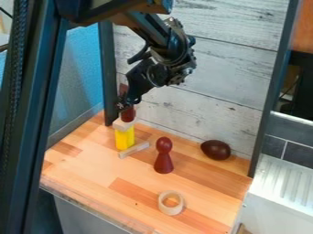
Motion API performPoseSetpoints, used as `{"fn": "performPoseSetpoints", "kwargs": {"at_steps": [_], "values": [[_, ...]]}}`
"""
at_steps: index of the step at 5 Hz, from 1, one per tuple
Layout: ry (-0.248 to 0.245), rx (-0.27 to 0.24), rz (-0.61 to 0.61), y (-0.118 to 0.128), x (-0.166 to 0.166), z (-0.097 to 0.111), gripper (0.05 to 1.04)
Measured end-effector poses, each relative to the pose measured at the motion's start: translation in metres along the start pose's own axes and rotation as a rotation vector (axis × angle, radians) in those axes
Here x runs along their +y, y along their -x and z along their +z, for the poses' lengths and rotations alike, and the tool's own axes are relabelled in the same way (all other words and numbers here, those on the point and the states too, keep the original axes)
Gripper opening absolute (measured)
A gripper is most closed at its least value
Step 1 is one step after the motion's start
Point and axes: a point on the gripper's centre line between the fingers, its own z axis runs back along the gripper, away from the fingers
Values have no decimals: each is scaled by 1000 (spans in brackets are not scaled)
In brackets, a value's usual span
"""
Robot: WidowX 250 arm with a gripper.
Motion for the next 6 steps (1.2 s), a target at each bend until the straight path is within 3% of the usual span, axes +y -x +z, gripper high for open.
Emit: {"fn": "performPoseSetpoints", "kwargs": {"at_steps": [1, 2, 4, 6], "values": [[-5, 10, 6, -1, 3, -4, 678], [-5, 16, -4, 2, 7, -6, 541], [32, 60, -11, 3, 12, 6, 540], [201, 142, -34, 6, 17, 68, 540]]}}
